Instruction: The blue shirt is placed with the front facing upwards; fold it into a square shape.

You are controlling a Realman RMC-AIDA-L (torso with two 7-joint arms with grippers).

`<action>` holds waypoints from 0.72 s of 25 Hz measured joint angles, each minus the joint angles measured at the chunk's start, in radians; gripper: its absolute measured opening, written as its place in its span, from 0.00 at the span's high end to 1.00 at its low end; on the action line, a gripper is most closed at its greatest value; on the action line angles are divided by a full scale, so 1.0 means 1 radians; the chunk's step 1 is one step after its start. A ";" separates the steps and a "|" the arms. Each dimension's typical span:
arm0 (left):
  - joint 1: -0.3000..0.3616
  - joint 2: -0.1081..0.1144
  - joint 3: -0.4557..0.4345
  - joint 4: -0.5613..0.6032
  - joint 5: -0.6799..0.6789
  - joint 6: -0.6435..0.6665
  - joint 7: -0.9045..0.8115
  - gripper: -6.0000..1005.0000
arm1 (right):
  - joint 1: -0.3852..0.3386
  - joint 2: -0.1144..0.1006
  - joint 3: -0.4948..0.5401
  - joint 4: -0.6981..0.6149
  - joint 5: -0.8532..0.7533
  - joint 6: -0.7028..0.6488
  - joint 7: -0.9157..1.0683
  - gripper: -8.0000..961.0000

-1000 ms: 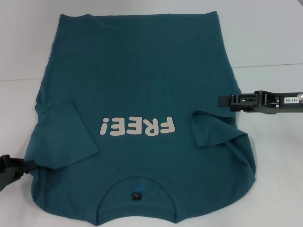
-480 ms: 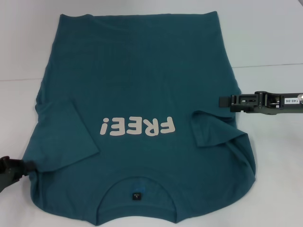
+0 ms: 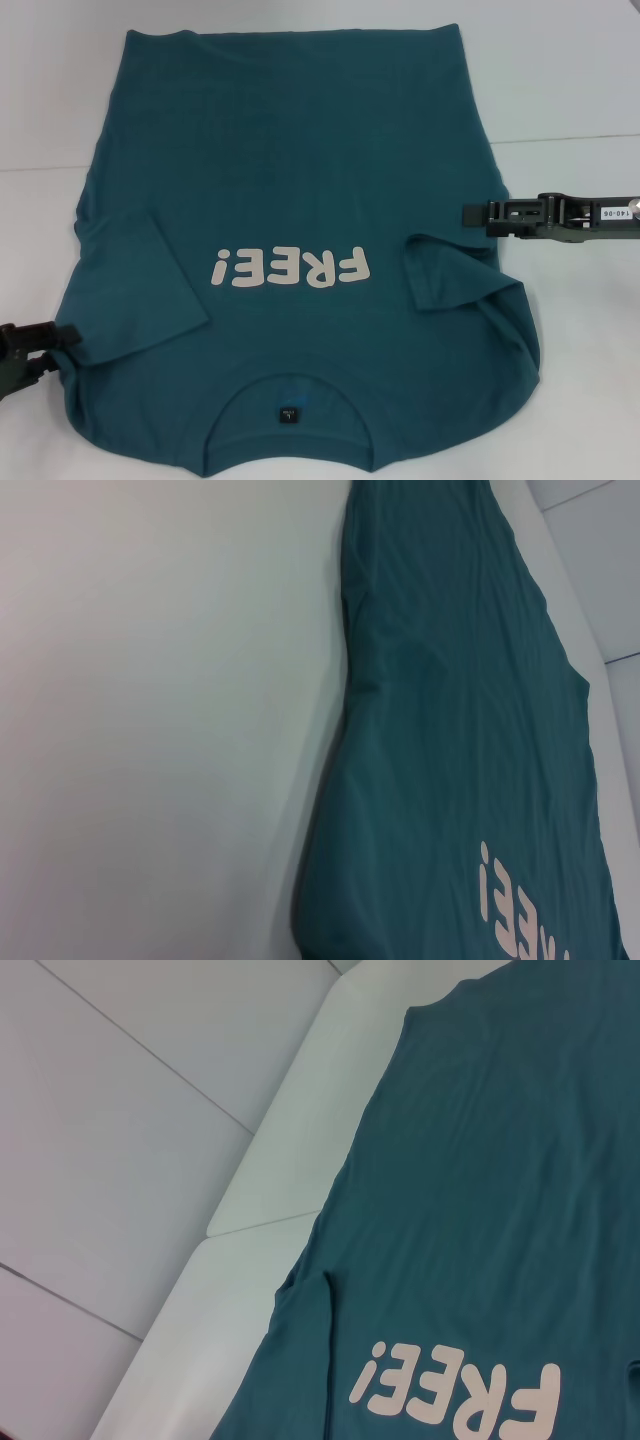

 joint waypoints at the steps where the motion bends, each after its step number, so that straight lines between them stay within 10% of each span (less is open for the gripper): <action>1: 0.000 0.000 0.000 0.000 0.000 -0.001 0.000 0.61 | 0.000 0.000 0.000 0.000 0.000 0.000 0.000 0.22; 18: -0.015 0.000 0.033 0.000 0.012 -0.024 -0.010 0.62 | 0.002 0.000 0.006 0.000 0.000 -0.002 0.000 0.23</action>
